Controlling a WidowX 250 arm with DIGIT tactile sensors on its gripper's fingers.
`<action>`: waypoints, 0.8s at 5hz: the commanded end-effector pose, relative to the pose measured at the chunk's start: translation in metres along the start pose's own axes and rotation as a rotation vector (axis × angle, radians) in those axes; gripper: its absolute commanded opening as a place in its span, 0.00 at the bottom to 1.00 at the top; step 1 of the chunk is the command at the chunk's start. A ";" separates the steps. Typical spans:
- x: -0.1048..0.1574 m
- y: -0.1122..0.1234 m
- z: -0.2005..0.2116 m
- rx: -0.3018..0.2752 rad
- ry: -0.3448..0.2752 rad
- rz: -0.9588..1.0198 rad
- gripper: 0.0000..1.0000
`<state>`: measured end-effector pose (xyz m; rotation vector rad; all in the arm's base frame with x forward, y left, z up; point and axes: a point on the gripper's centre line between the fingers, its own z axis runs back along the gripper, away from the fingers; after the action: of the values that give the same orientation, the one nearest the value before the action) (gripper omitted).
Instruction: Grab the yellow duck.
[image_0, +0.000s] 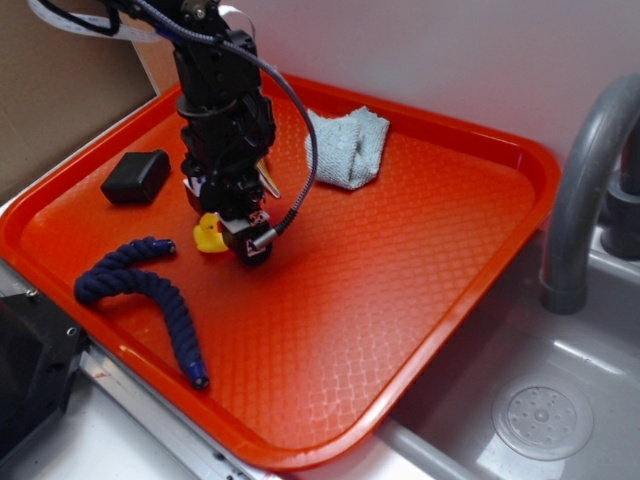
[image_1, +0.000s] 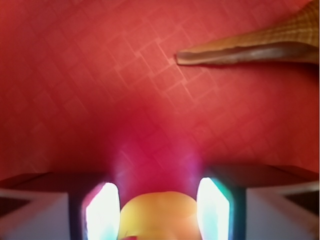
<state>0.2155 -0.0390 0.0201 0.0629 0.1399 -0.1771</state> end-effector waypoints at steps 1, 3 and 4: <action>0.013 0.019 0.073 -0.022 -0.147 0.124 0.00; -0.023 0.007 0.167 -0.047 -0.310 0.156 0.00; -0.038 0.008 0.186 -0.108 -0.369 0.106 0.00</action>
<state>0.2081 -0.0438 0.1984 -0.0612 -0.1683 -0.0880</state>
